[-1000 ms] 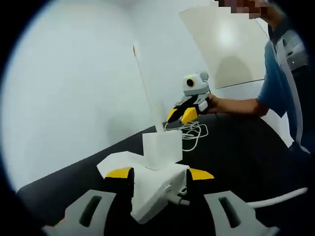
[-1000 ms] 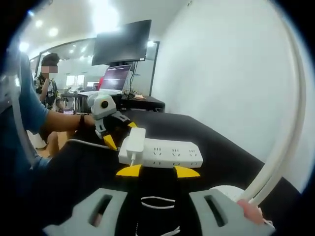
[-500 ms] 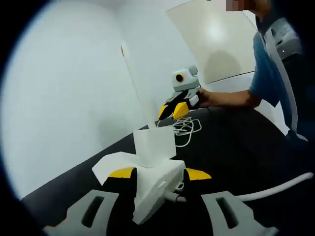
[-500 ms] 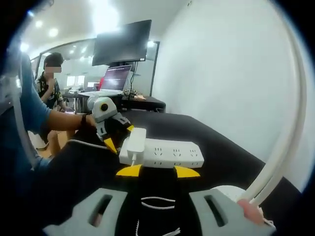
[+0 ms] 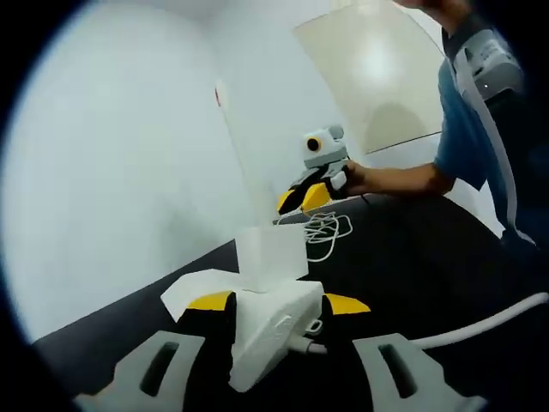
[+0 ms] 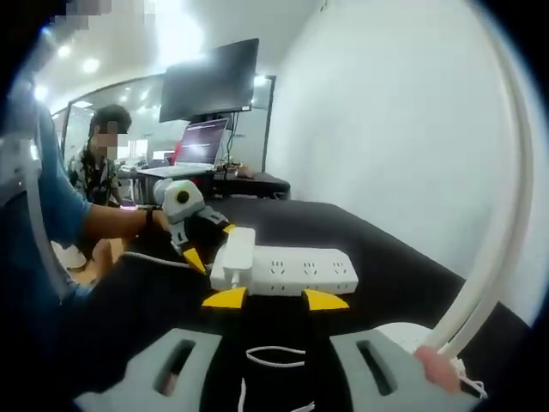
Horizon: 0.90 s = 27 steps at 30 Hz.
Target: Insert the desk lamp plug into the socket, turn on the power strip switch, turn on the lamp switch, then turn off the lamp switch, turn off the power strip switch, and remove the plug from the socket.
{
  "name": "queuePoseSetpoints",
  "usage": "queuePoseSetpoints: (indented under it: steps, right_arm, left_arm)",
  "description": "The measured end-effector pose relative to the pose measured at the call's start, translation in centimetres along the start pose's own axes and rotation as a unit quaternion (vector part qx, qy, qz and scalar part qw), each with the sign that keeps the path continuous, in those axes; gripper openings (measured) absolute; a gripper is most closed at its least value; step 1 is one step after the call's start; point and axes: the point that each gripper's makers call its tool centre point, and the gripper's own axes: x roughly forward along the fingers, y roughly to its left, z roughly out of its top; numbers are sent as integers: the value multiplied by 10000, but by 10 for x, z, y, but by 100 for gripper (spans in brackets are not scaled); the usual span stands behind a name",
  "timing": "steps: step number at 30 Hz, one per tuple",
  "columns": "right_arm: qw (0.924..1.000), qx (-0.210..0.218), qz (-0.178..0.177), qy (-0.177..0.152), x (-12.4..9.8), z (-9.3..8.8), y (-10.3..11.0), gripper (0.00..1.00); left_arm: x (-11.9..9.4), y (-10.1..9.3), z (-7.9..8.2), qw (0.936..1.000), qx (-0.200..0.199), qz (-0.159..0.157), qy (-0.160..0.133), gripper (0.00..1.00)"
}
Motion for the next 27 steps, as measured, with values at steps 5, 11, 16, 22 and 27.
queuePoseSetpoints:
  steps: [5, 11, 16, 22, 27]
  right_arm:
    - [9995, 225, 221, -63, 3, 13, -1, 34]
    - [9975, 150, 259, 637, 4, 8, -2, 34]
    - [9898, 251, 274, 1373, 2, 3, 3, 34]
    - [9806, 259, 197, 1932, 4, 5, 5, 28]
    - [9708, 66, 218, 2389, 13, 0, 14, 25]
  left_arm:
    - [1, 2, 0, 9999, -77, 73, -30, 40]
    - [0, 3, 1, 9999, -101, 103, -20, 40]
    - [0, 1, 3, 9999, -103, 107, -23, 40]
    - [0, 1, 3, 9999, -98, 106, -18, 40]
    - [0, 0, 3, 9999, -89, 105, -19, 40]
